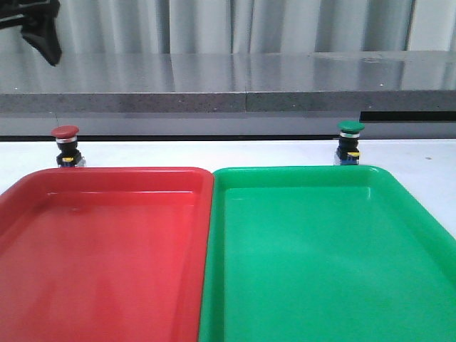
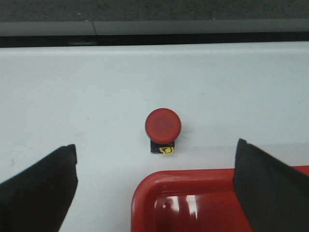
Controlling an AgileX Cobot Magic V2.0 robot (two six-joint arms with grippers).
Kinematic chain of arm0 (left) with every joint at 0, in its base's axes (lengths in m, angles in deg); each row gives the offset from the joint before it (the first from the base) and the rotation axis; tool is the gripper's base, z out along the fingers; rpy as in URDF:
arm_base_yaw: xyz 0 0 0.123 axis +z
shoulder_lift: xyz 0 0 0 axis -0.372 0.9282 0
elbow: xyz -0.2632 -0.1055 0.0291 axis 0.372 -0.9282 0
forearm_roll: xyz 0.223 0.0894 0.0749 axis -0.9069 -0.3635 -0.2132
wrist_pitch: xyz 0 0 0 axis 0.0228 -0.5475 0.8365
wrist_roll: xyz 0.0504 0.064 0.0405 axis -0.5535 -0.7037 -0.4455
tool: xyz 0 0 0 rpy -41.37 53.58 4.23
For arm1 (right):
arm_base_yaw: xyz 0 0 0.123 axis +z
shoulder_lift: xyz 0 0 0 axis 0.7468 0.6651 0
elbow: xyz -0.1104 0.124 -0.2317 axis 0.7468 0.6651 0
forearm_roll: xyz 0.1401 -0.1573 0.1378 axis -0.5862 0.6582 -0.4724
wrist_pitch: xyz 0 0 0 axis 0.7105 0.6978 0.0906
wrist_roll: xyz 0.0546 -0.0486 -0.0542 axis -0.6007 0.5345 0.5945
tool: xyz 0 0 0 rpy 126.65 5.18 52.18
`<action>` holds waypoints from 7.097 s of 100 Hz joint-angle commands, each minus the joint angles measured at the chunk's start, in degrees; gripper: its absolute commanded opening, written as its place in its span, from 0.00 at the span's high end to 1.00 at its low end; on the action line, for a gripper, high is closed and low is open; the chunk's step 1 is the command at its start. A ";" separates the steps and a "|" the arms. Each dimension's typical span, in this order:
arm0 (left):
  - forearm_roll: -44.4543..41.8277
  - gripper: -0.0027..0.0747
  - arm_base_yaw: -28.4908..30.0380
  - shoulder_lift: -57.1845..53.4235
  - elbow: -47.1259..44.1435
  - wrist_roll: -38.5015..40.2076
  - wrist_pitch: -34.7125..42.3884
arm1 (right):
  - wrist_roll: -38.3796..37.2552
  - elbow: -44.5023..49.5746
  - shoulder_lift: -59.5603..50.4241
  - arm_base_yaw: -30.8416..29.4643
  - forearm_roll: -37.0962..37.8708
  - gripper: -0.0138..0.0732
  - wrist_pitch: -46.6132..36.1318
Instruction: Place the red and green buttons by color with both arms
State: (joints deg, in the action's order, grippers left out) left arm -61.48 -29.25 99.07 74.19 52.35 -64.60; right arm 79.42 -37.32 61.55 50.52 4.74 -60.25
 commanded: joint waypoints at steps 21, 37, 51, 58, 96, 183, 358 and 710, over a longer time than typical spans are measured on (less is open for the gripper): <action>0.28 0.17 -1.02 9.01 9.17 0.39 3.28 | 0.45 -0.94 -1.12 -0.44 -0.08 0.92 -5.08; -0.20 0.17 -1.02 13.74 11.40 0.39 3.98 | 0.45 -0.94 -1.12 -0.44 -0.08 0.92 -5.08; -0.21 0.17 -1.02 16.65 12.96 0.39 5.18 | 0.45 -0.94 -1.12 -0.44 -0.08 0.92 -5.08; -0.21 0.17 -1.02 17.56 13.41 0.39 5.68 | 0.45 -0.94 -1.12 -0.44 -0.08 0.92 -5.08; -0.21 0.23 -1.02 20.49 13.70 0.39 7.32 | 0.45 -0.94 -1.12 -0.44 -0.08 0.92 -5.08; 1.11 0.82 -1.02 14.59 17.66 0.39 -1.23 | 0.45 -0.94 -1.12 -0.44 -0.08 0.92 -5.08; 9.76 0.82 -13.72 1.59 -19.11 5.33 17.49 | 0.45 -0.94 -1.12 -0.44 -0.08 0.92 -5.08; -4.46 0.99 1.53 -86.03 -66.62 3.25 26.30 | 0.45 -0.94 -1.12 -0.44 -0.08 0.92 -5.08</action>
State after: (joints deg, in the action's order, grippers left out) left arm -65.52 -30.13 14.12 7.39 56.56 -43.47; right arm 79.42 -37.32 61.55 50.52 4.74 -60.25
